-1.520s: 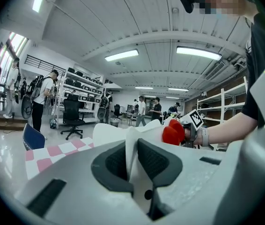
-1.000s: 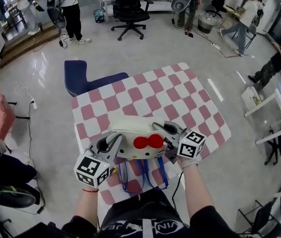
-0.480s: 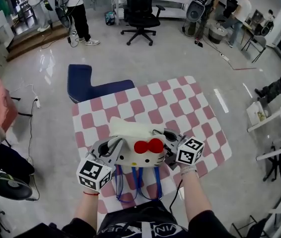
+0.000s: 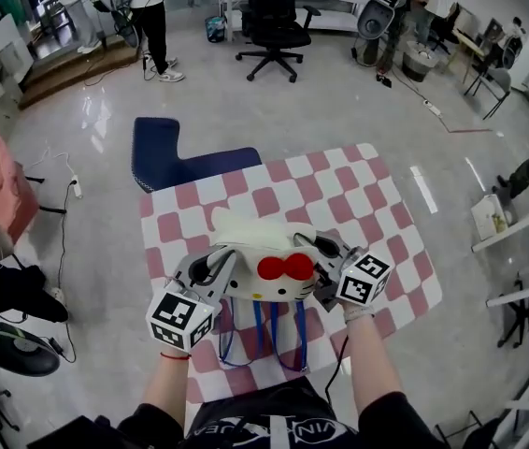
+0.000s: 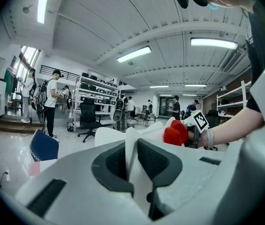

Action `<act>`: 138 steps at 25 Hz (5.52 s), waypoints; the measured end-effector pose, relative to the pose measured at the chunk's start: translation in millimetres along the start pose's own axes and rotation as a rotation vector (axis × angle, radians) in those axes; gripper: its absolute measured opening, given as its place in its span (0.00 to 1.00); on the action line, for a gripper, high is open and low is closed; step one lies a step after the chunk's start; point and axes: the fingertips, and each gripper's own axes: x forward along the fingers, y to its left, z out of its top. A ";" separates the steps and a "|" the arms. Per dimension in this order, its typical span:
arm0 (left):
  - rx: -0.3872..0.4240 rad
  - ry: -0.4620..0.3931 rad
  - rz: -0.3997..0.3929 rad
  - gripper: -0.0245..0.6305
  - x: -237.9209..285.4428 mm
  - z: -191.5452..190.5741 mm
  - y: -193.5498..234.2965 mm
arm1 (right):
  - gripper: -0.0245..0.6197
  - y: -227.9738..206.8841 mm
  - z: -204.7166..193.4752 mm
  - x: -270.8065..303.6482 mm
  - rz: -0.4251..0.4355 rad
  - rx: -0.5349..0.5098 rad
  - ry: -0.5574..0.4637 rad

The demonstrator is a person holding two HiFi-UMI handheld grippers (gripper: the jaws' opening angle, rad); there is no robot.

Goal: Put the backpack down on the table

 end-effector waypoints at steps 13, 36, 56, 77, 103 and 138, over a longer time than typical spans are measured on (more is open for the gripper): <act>-0.007 -0.029 0.049 0.11 19.9 -0.6 33.7 | 0.06 -24.5 13.9 37.0 0.050 -0.085 -0.025; 0.128 0.027 0.048 0.11 11.7 -17.7 10.4 | 0.06 -17.9 2.9 28.4 0.089 -0.239 0.044; 0.190 0.049 0.047 0.13 -2.6 -19.1 -6.0 | 0.15 -13.4 1.4 12.4 -0.041 -0.315 0.127; 0.268 -0.006 0.061 0.13 -20.0 4.7 -14.0 | 0.15 6.5 36.5 -18.8 -0.159 -0.353 0.034; 0.236 -0.072 -0.031 0.05 -36.4 11.7 -66.1 | 0.04 101.4 20.1 -21.6 -0.180 -0.390 0.009; 0.104 -0.017 0.100 0.04 -87.6 -28.7 -103.7 | 0.04 180.0 -33.7 -45.8 -0.117 -0.320 0.083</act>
